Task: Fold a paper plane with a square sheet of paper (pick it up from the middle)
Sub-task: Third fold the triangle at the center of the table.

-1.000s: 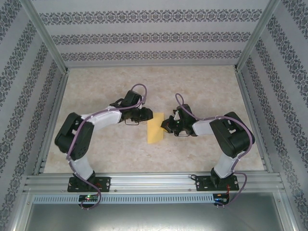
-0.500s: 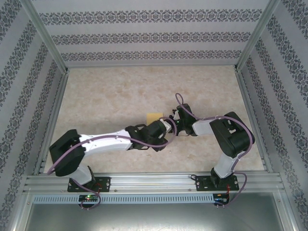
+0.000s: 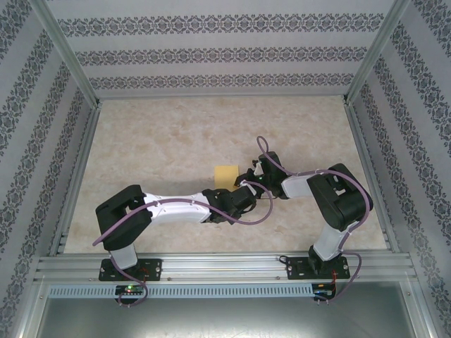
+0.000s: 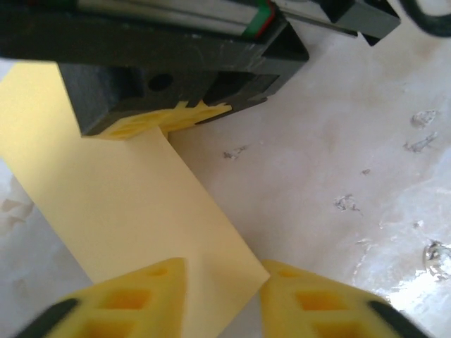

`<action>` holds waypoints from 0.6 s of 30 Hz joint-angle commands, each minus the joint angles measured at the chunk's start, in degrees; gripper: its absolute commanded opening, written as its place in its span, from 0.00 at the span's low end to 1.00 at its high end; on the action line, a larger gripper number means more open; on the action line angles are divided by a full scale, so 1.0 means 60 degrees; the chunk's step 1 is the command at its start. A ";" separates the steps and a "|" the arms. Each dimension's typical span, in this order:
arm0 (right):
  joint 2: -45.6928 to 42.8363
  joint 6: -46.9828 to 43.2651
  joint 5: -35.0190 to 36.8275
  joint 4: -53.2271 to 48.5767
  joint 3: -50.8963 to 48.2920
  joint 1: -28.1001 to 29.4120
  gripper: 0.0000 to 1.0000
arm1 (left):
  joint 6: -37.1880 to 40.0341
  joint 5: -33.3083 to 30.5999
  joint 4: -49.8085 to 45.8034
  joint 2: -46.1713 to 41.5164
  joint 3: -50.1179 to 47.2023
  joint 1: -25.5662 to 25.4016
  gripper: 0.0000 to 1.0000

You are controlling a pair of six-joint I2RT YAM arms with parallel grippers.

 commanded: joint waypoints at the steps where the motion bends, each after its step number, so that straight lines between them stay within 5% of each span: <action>1: 0.0076 0.0094 -0.0145 0.0150 0.0186 -0.0048 0.10 | 0.0128 -0.0396 -0.0081 -0.0022 0.0222 -0.0144 0.21; 6: 0.0032 0.0018 -0.0150 0.0057 0.0169 -0.0098 0.13 | 0.0042 -0.0463 -0.0043 -0.0209 0.0146 -0.0139 0.00; 11: -0.0187 -0.0158 -0.0168 -0.0149 0.0099 -0.0254 0.19 | -0.0173 -0.0261 0.0049 -0.0545 -0.0017 -0.0010 0.00; 18: -0.1431 -0.1632 0.0348 -0.2145 0.0330 -0.1038 0.28 | -0.0708 0.2942 0.1269 -0.1899 -0.1222 0.1258 0.00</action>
